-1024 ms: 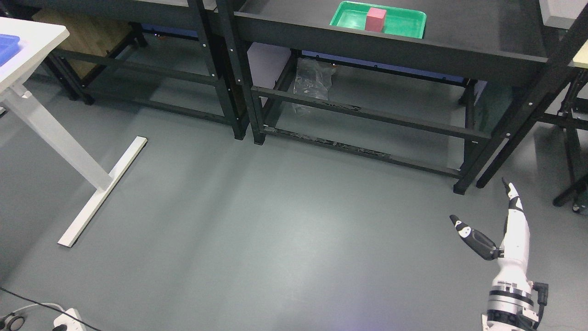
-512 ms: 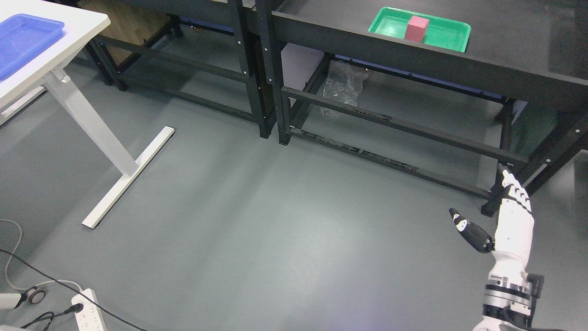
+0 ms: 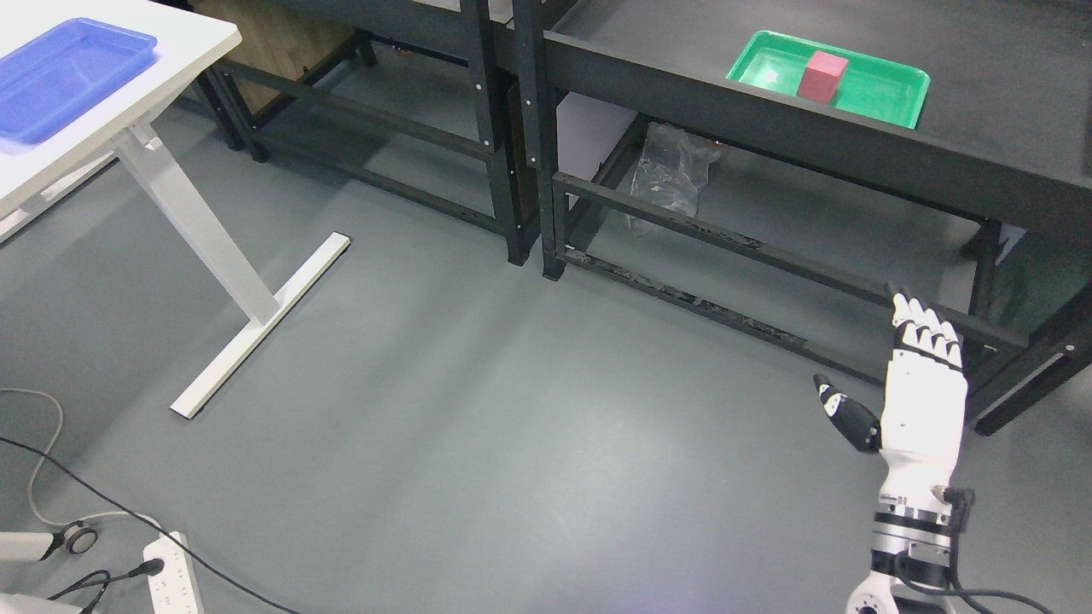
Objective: Pick pink block from left shelf to tray
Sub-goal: 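Approach the shelf and bring the right hand up beside the green tray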
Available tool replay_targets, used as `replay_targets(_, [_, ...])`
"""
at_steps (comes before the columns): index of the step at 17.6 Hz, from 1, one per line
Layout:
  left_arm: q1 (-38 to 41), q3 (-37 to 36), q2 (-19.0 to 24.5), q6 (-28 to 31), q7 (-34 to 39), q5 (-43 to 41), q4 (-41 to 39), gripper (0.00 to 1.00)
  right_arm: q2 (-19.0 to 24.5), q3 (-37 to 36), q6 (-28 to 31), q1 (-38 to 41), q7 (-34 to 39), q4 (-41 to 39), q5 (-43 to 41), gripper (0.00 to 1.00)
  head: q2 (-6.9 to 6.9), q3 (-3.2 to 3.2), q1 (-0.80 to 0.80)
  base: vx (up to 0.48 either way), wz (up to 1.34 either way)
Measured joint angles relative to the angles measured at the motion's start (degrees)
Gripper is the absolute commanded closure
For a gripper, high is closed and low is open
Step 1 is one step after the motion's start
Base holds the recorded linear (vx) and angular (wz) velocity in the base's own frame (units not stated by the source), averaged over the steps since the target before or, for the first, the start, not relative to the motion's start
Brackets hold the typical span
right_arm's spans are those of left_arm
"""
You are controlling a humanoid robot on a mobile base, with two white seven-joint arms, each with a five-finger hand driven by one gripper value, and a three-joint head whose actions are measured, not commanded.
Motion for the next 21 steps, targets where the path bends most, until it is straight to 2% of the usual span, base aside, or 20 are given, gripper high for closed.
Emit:
replay_targets(8, [0.0, 0.0, 0.0, 0.0, 0.0, 0.0, 0.0, 0.0, 0.71, 0.49, 0.92, -0.12, 0.0, -0.02, 9.73, 0.0, 0.0, 0.0, 0.0, 0.19, -0.06])
replay_targets(21, [0.0, 0.0, 0.0, 0.0, 0.0, 0.0, 0.0, 0.0, 1.08, 0.73, 1.11, -0.12, -0.16, -0.02, 12.23, 0.0, 0.0, 0.0, 0.0, 0.263, -0.08])
